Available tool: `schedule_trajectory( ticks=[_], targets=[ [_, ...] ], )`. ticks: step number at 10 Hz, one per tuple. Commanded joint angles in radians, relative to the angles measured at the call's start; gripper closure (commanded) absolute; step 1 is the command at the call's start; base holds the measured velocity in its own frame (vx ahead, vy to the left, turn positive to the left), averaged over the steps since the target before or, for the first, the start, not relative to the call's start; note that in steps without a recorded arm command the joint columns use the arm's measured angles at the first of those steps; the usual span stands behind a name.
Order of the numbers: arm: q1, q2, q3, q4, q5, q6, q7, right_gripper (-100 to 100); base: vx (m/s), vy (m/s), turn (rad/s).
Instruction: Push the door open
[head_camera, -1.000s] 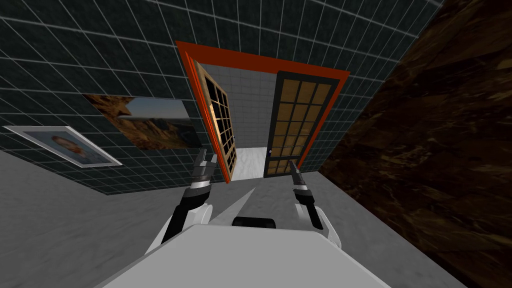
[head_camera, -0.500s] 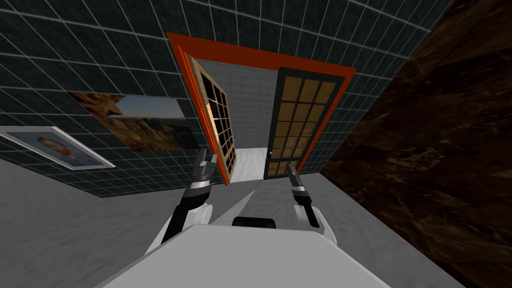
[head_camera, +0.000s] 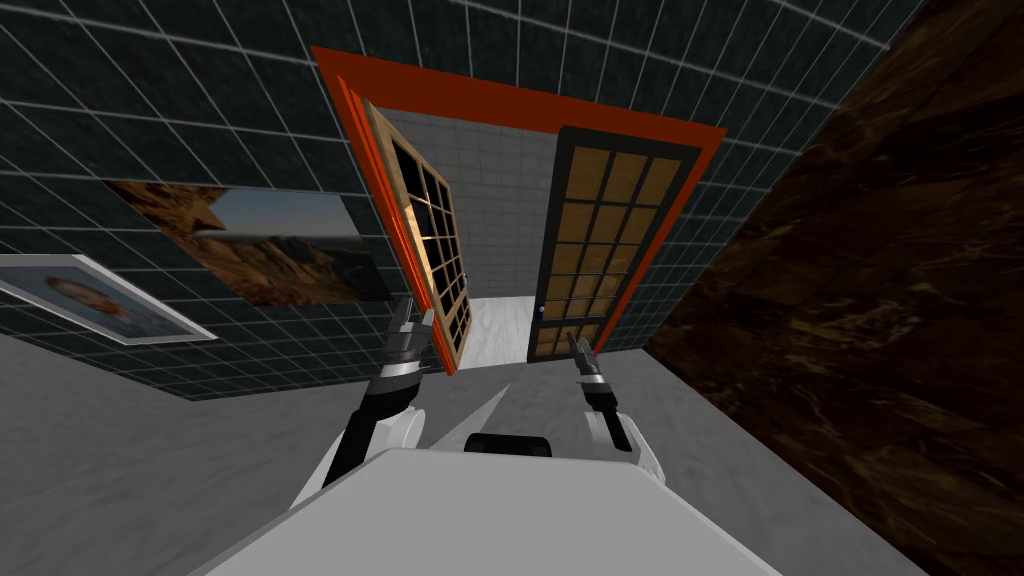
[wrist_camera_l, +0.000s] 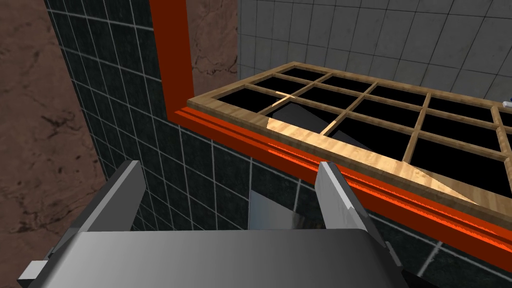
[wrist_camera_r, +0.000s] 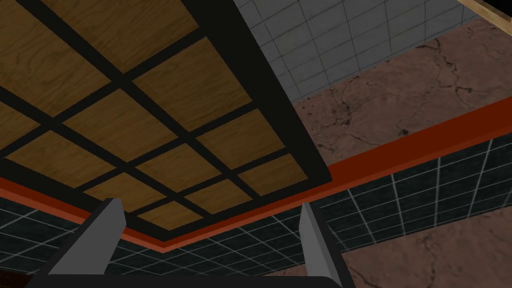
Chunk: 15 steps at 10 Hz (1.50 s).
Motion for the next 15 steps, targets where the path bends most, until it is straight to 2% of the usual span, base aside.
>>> schedule_trajectory(
  ticks=[1,15],
  targets=[
    [-0.012,-0.003,-0.005,0.044,0.011,-0.012,0.036,-100,0.104,-0.016,0.003],
    [-0.129,-0.006,-0.038,0.41,0.105,-0.094,0.316,-100,0.099,-0.011,0.005]
  ],
)
